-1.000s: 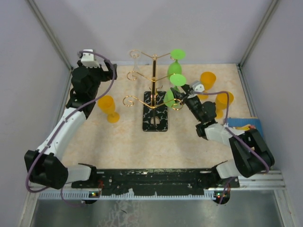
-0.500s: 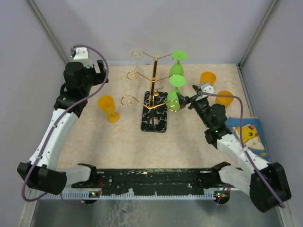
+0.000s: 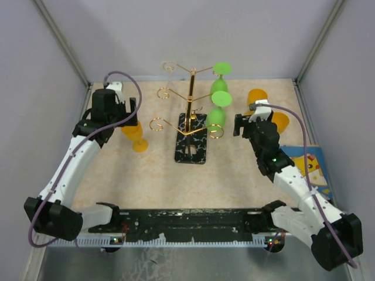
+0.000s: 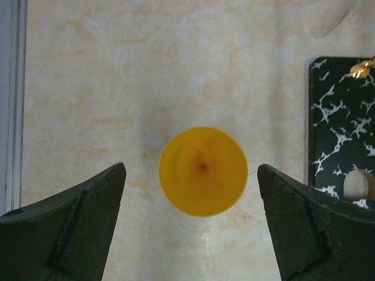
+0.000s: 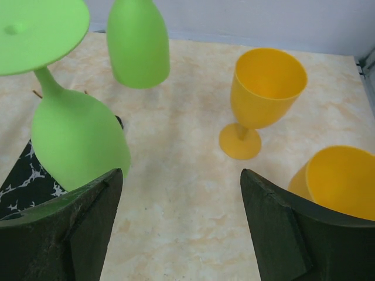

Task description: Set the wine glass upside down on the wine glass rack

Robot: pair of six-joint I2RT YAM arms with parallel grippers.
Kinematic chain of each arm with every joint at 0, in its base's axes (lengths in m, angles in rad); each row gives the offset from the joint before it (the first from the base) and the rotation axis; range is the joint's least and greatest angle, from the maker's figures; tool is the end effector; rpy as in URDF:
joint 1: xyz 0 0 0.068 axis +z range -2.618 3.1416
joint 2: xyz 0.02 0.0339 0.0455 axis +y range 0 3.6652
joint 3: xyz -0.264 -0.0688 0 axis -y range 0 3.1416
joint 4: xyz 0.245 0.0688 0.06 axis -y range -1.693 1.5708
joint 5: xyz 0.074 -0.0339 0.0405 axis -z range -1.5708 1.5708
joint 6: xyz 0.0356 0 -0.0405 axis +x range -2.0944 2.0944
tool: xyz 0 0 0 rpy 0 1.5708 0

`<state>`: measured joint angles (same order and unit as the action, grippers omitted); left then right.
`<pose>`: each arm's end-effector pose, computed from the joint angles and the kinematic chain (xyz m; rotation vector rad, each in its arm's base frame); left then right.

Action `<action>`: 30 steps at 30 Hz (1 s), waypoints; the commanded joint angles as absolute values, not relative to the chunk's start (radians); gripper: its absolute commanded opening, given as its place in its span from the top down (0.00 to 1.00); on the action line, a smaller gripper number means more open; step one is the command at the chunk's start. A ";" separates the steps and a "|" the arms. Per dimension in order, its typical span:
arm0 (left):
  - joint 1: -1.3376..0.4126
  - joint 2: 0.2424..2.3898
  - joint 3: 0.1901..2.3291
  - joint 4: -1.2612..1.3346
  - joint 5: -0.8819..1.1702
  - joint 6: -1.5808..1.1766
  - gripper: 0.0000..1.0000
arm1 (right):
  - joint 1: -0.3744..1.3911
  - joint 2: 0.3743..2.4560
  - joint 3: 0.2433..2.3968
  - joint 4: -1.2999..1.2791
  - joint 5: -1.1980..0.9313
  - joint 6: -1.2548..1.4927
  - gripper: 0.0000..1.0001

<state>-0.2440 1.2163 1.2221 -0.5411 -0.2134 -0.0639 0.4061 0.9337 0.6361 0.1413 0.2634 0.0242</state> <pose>0.2605 -0.0571 0.3670 0.0609 2.0920 0.0386 0.2075 0.0791 0.2944 -0.1346 1.7172 0.0908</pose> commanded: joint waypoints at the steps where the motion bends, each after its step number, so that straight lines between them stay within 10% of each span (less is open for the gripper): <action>1: -0.238 1.225 1.200 -0.599 -0.201 -0.064 0.01 | 0.416 0.892 0.731 0.043 0.366 0.049 0.20; 19: -0.229 1.337 1.145 -0.603 -0.260 -0.075 0.06 | 0.415 0.801 0.772 -0.055 0.404 0.045 0.20; 30: -0.194 1.356 1.116 -0.570 -0.195 -0.083 0.88 | 0.415 0.790 0.770 -0.061 0.398 0.040 0.21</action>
